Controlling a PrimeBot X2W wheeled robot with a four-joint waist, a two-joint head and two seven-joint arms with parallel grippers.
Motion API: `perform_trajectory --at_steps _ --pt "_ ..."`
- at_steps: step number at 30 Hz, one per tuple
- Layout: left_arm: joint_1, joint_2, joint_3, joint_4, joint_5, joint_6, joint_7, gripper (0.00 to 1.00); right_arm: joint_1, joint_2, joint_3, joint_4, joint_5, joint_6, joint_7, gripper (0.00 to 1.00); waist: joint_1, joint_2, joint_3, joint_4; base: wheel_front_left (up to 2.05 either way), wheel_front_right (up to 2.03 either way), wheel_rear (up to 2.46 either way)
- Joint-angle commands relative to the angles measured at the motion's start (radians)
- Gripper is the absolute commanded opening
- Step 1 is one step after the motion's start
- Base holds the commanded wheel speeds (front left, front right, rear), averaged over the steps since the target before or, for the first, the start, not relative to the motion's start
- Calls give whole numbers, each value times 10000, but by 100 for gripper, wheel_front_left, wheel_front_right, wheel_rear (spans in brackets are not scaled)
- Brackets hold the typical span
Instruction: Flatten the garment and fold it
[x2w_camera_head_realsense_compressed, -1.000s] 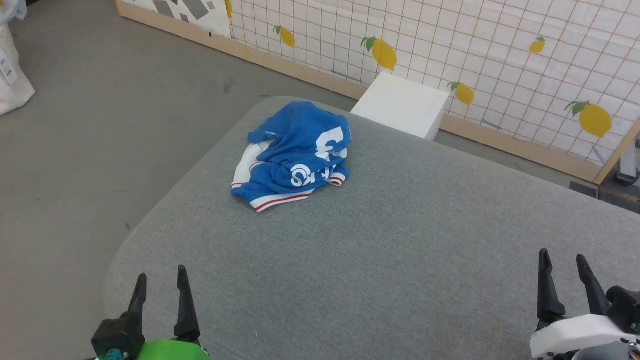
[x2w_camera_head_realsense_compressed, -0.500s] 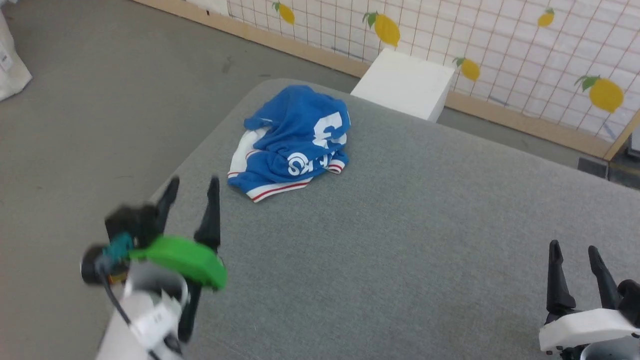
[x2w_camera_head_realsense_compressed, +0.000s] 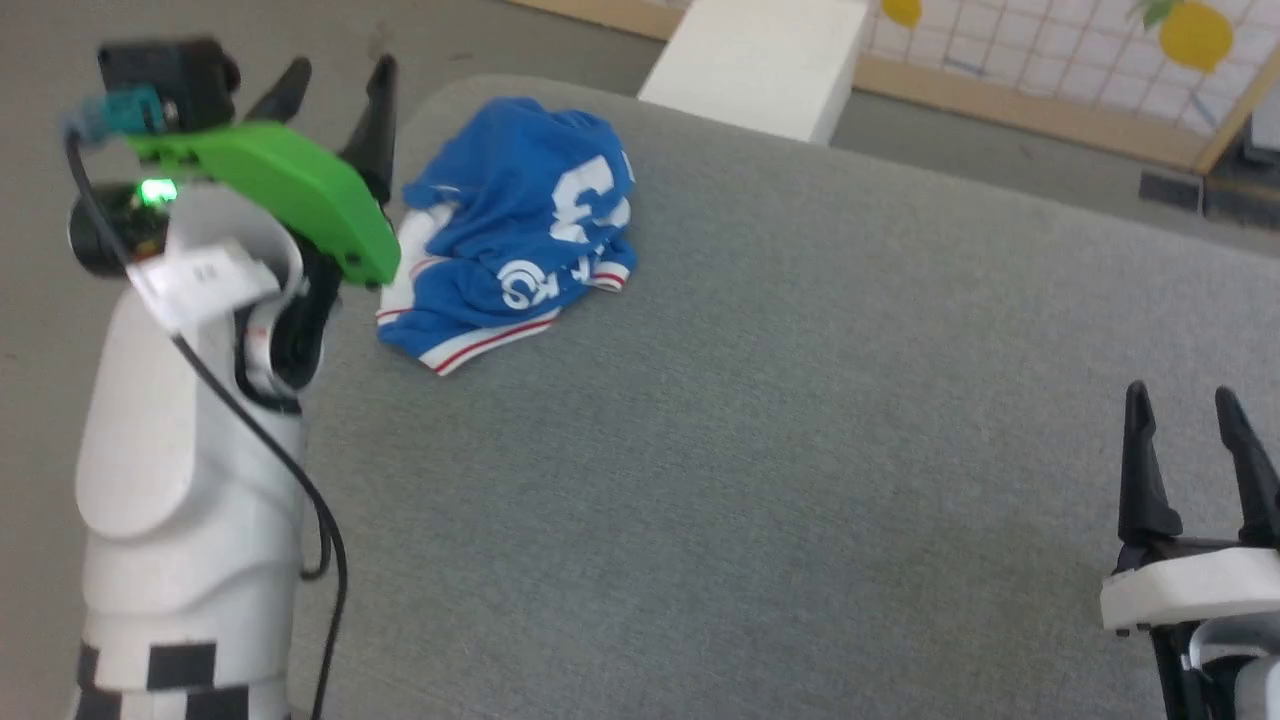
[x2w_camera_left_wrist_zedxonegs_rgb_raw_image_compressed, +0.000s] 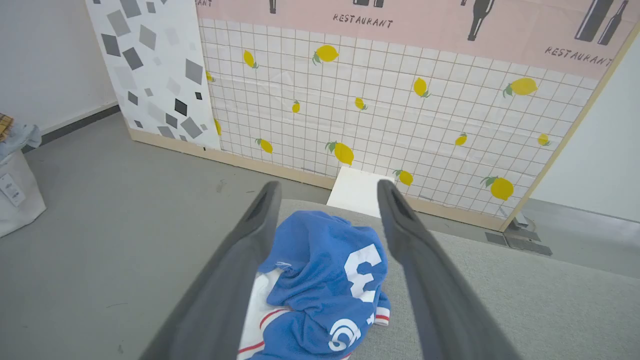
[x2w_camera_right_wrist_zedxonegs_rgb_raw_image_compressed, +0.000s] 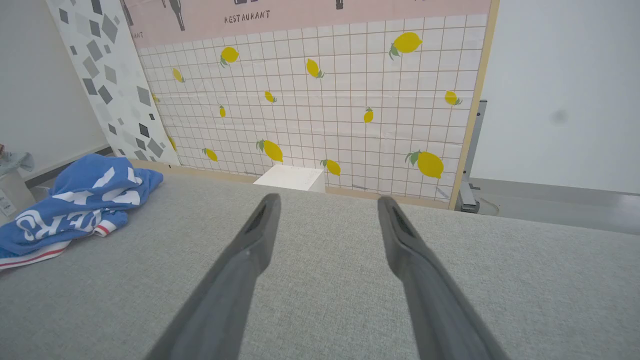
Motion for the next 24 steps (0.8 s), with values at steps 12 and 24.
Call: perform_trajectory --at_steps 12,24 --pt "-2309 940 113 1445 -129 442 2601 100 -636 -3 204 -2173 -457 -15 750 100 0 0 2550 -1711 0 0 0" --pt "-2563 1123 184 2441 -329 872 3762 100 -1012 -3 496 -3414 -732 -15 1126 100 0 0 3917 -2274 0 0 0"
